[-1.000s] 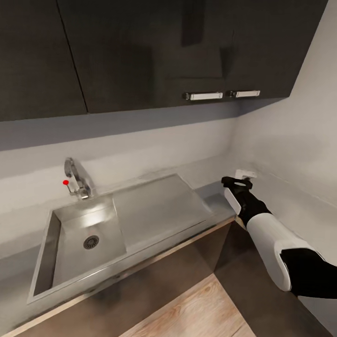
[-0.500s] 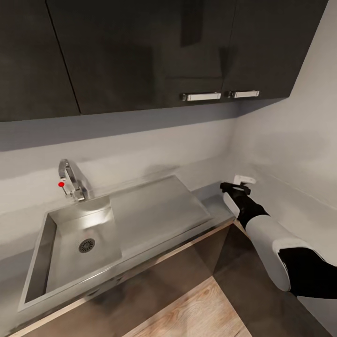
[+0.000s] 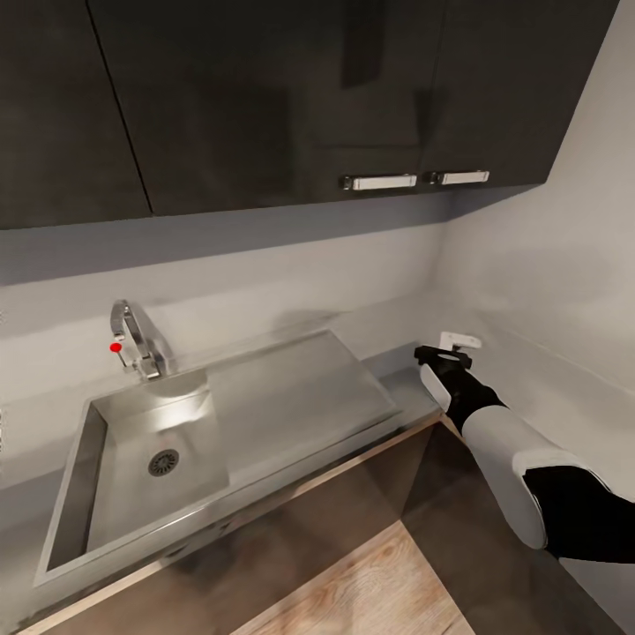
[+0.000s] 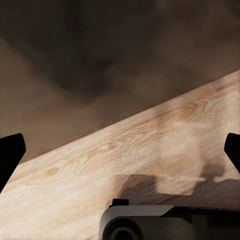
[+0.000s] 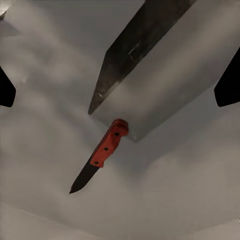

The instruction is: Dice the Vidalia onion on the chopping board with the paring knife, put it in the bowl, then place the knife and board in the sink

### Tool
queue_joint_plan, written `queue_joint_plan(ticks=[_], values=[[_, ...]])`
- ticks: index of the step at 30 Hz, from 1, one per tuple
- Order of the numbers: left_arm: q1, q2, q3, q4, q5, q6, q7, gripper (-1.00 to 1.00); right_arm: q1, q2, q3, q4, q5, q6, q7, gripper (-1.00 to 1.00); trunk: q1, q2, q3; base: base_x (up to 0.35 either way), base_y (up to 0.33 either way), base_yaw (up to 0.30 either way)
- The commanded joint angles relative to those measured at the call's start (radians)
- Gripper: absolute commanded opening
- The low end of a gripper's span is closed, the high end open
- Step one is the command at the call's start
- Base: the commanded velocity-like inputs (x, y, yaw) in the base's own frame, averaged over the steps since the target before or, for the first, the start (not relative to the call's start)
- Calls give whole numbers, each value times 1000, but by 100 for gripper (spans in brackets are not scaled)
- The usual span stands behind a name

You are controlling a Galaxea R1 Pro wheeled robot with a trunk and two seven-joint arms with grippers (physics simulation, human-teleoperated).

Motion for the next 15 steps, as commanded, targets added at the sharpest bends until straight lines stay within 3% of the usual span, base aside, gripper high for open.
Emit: queue_joint_plan(ticks=[1, 6, 15], values=[[0, 0, -3, -1, 0, -1, 7, 100, -1, -1, 8, -2, -7, 7, -7, 100, 1, -2, -2, 0, 0, 78], [0, 0, -3, -2, -1, -1, 7, 100, -1, -3, 8, 15, -5, 7, -7, 100, 1, -2, -2, 17, -66, 210], [0, 0, -3, -1, -1, -1, 7, 100, -1, -7, 6, 39, -4, 7, -7, 100, 1, -2, -2, 127, -208, 242]])
